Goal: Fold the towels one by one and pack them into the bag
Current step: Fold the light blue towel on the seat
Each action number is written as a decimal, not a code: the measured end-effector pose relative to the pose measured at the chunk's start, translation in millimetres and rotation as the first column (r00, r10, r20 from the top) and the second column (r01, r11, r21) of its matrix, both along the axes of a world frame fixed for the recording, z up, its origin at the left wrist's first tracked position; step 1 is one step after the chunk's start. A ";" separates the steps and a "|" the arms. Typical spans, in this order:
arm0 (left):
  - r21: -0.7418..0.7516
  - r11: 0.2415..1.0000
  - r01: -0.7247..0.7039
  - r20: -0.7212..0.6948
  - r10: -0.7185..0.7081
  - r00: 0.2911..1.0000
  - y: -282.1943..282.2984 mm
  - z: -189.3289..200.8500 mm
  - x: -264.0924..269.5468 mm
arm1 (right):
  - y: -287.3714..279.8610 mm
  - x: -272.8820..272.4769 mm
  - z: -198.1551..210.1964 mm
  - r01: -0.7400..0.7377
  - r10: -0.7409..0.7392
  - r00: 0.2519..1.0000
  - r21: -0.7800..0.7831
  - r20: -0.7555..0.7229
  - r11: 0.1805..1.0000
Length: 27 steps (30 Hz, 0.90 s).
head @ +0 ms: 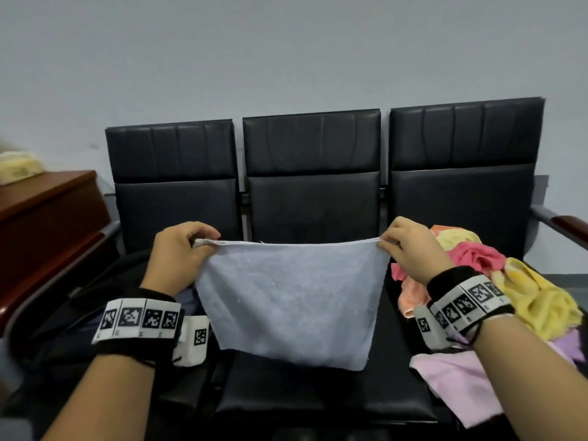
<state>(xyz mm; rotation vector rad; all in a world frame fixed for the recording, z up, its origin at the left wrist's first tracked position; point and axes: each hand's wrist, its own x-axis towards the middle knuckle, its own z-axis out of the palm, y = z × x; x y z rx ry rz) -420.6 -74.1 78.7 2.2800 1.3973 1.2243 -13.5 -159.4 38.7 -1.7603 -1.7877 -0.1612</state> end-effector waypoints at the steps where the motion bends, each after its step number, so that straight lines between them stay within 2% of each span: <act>1: -0.018 1.000 0.005 -0.004 -0.005 1.000 4.7 -2.7 0.9 | 2.0 1.8 -1.7 0.006 -0.006 1.000 -0.004 -0.006 1.000; 8: -0.094 0.996 -0.015 -0.125 0.003 0.992 45.2 -27.6 8.5 | 27.7 7.5 -11.4 -0.021 0.020 1.000 -0.037 -0.017 0.999; 12: -0.167 0.984 -0.066 -0.163 0.038 0.986 75.7 -43.2 19.4 | 56.4 14.1 -16.9 0.103 -0.104 0.989 -0.015 -0.108 0.995; 14: -0.156 0.982 -0.104 -0.127 0.084 0.988 91.9 -45.1 28.6 | 72.5 17.1 -17.6 0.159 -0.150 0.971 0.035 -0.187 0.987; 17: -0.057 0.986 -0.160 -0.038 0.158 0.987 113.4 -37.9 43.0 | 96.9 24.2 -8.2 0.215 -0.176 0.954 0.143 -0.242 0.966; 20: 0.059 0.984 -0.170 0.061 0.166 0.984 128.5 -29.0 50.1 | 108.5 30.0 6.2 0.229 -0.143 0.939 0.255 -0.313 0.940; 22: 0.102 0.982 -0.159 0.106 0.149 0.983 130.7 -28.0 49.8 | 105.4 31.5 10.4 0.221 -0.086 0.902 0.280 -0.423 0.934; 24: 0.075 0.990 -0.119 0.132 0.109 0.985 126.8 -34.4 46.7 | 96.1 28.2 8.2 0.187 -0.027 0.850 0.255 -0.526 0.949; 27: -0.093 0.996 -0.008 0.175 0.024 0.984 113.9 -53.3 40.6 | 74.8 21.9 -12.2 0.116 0.039 0.777 0.203 -0.629 0.972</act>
